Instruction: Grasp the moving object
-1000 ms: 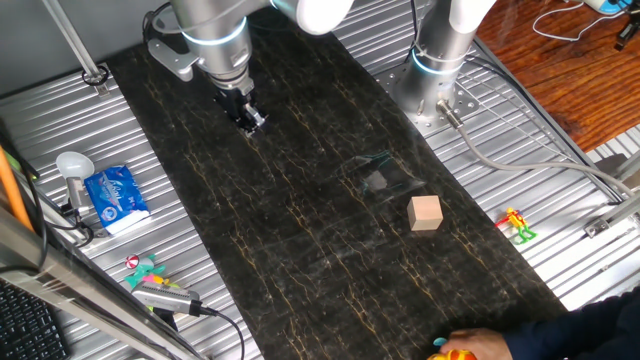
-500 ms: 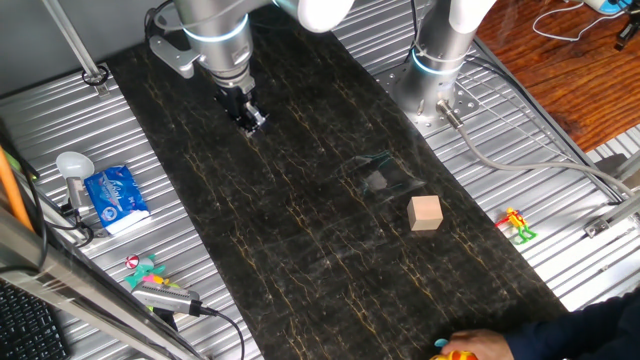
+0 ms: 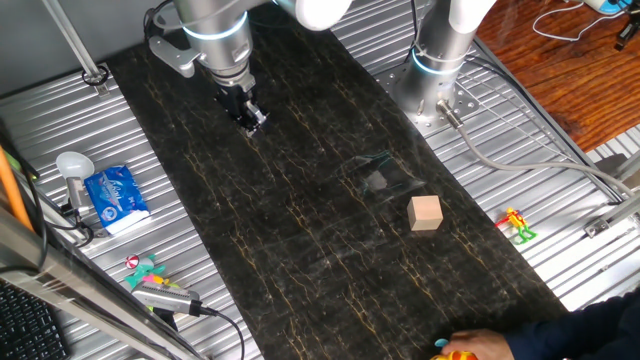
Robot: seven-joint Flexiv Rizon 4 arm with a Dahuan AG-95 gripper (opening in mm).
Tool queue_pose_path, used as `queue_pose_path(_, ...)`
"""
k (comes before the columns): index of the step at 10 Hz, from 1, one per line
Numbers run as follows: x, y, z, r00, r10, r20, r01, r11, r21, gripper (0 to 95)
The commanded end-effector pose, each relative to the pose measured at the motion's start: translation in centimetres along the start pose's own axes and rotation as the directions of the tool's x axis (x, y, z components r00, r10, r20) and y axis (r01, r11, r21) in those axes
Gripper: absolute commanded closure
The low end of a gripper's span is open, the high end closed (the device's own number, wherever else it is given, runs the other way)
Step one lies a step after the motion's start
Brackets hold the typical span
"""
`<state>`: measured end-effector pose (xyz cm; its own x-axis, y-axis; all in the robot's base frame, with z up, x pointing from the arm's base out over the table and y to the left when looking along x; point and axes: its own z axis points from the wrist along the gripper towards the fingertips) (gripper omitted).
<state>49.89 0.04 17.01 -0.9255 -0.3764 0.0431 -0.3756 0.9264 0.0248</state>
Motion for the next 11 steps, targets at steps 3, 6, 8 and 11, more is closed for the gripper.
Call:
queue_pose_path(3,0.04,-0.02,0.03,1.000,0.012,0.009,-0.012,1.000,0.015,95.0)
queue_pose_path(6,0.04,-0.02,0.03,1.000,0.008,0.009,-0.008,1.000,0.014,95.0)
queue_pose_path(8,0.04,-0.02,0.03,1.000,0.008,0.007,-0.008,1.000,0.013,95.0)
queue_pose_path(11,0.04,-0.02,0.03,1.000,0.011,0.007,-0.011,1.000,0.011,95.0)
